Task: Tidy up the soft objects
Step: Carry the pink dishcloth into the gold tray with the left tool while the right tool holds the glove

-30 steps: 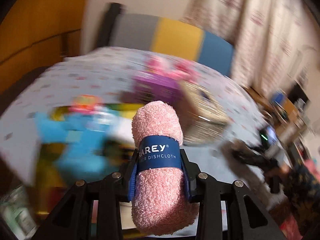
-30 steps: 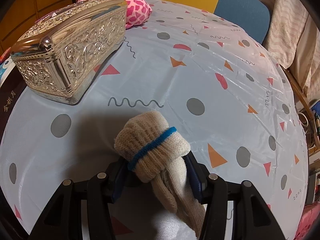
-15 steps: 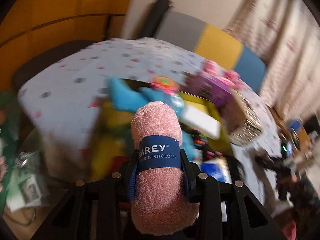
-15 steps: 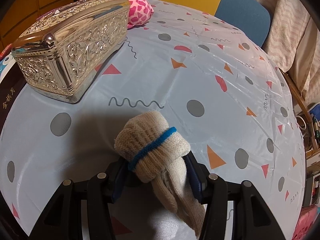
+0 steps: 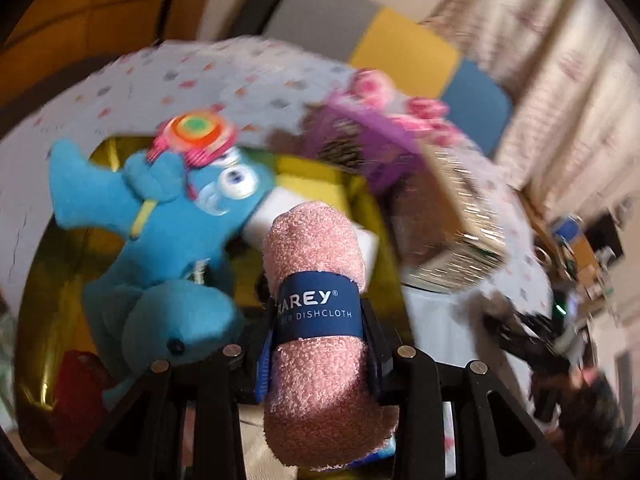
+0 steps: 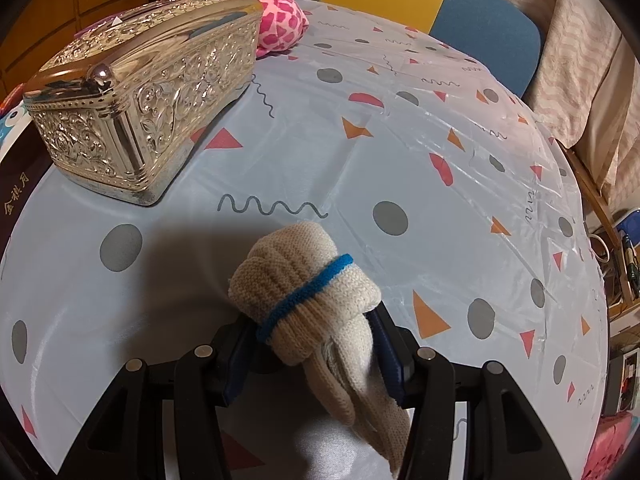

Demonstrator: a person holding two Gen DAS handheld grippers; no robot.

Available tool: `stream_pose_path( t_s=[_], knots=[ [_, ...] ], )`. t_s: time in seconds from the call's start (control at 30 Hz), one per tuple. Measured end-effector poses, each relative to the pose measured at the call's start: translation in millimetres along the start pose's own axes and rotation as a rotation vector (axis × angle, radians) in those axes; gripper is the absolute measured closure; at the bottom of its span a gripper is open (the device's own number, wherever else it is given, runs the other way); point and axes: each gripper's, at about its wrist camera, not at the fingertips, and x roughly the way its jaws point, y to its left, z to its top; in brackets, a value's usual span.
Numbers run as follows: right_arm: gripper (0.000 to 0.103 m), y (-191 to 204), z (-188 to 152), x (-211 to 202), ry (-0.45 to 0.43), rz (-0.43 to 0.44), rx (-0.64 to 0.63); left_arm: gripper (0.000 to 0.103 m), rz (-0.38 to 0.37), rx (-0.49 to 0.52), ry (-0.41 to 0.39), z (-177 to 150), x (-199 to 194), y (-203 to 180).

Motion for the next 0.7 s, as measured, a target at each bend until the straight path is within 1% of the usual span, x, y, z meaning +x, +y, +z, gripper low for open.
stream_pose_path(
  t_s=[0.07, 0.1, 0.2, 0.27, 0.3, 0.33, 0.37, 0.4, 0.43, 0.57, 0.7],
  knots=[
    [0.049, 0, 0, 0, -0.001, -0.001, -0.004, 0.066, 0.044, -0.02, 0.027, -3, 13, 9],
    [0.049, 0, 0, 0, -0.001, -0.002, -0.008, 0.066, 0.063, -0.011, 0.023, -4, 16, 10],
    [0.049, 0, 0, -1, -0.002, -0.005, -0.016, 0.064, 0.108, 0.06, -0.007, -8, 18, 0],
    [0.049, 0, 0, -1, -0.002, -0.005, -0.021, 0.063, 0.113, 0.078, -0.008, -9, 19, -3],
    [0.049, 0, 0, 0, -0.003, -0.005, -0.024, 0.059, 0.112, 0.089, -0.008, -10, 19, -5],
    [0.049, 0, 0, 0, -0.003, -0.006, -0.024, 0.051, 0.105, 0.099, -0.009, -10, 17, -6],
    [0.049, 0, 0, -1, -0.003, -0.007, -0.023, 0.046, 0.087, 0.104, -0.014, -11, 13, -7],
    [0.049, 0, 0, -1, -0.003, -0.008, -0.024, 0.037, 0.073, 0.103, -0.02, -10, 11, -6],
    [0.049, 0, 0, -1, -0.003, -0.009, -0.024, 0.035, 0.064, 0.1, -0.029, -10, 7, -7],
    [0.049, 1, 0, -1, -0.002, -0.009, -0.024, 0.035, 0.089, 0.111, -0.064, -10, -4, -9],
    [0.049, 1, -1, -1, -0.003, -0.013, -0.029, 0.035, 0.168, 0.186, -0.115, -18, -19, -15]
  ],
)
